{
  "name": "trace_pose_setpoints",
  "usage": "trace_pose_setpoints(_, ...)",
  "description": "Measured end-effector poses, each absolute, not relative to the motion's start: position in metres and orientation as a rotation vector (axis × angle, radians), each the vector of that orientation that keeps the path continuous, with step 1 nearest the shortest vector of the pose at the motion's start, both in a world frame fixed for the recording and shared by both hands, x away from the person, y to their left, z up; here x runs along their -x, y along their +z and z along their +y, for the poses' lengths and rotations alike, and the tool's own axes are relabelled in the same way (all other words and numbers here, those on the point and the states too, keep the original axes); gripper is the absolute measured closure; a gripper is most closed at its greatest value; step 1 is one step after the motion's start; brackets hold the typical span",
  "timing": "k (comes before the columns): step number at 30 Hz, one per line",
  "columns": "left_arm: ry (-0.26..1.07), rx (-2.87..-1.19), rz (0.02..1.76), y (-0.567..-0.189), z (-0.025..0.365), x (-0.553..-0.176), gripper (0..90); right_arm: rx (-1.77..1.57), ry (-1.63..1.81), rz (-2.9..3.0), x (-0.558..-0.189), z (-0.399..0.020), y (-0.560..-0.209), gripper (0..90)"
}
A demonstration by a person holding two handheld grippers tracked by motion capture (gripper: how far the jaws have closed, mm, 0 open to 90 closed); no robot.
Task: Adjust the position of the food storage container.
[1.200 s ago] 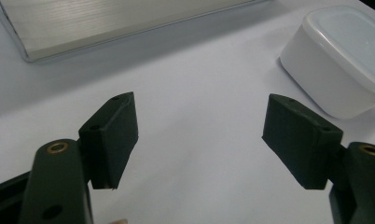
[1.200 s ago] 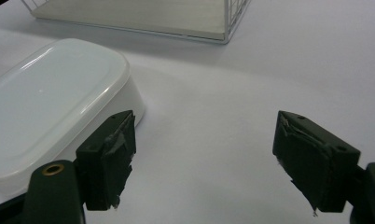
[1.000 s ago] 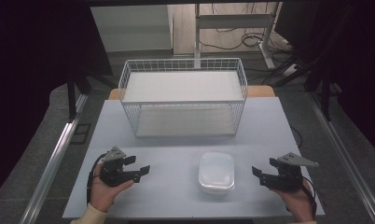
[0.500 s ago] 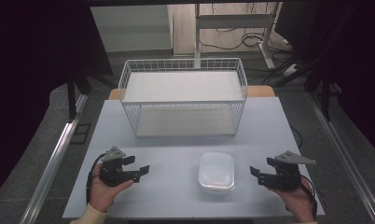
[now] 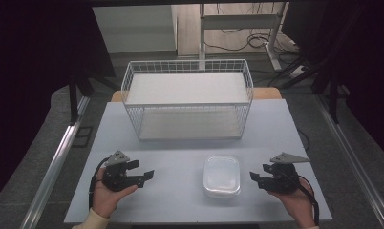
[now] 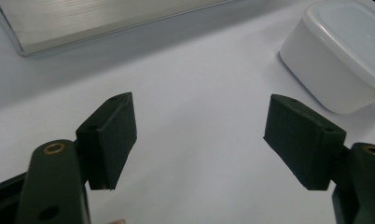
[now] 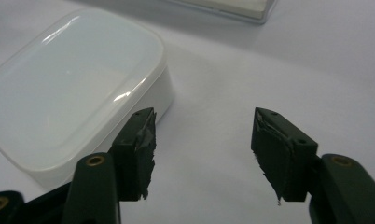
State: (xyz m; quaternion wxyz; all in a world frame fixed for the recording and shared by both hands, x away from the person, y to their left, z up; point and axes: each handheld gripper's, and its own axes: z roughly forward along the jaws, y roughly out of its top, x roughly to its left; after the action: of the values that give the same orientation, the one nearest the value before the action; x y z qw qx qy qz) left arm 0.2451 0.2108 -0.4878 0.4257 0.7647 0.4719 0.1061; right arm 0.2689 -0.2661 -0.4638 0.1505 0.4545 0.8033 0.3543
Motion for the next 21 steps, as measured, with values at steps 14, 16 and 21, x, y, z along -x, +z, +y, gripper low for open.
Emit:
trace_pose_setpoints(14,0.271,-1.913,1.175,-0.488,0.210,-0.245,25.0,-1.236,0.901,2.487,-0.273,-0.249,-0.473,77.6)
trace_pose_setpoints(16,0.267,-1.915,1.177,-0.489,0.209,-0.245,25.0,-1.225,0.883,2.497,-0.274,-0.246,-0.474,84.1)
trace_pose_setpoints(21,0.270,-1.911,1.176,-0.488,0.208,-0.244,25.1,-1.206,0.870,2.533,-0.276,-0.239,-0.476,89.8)
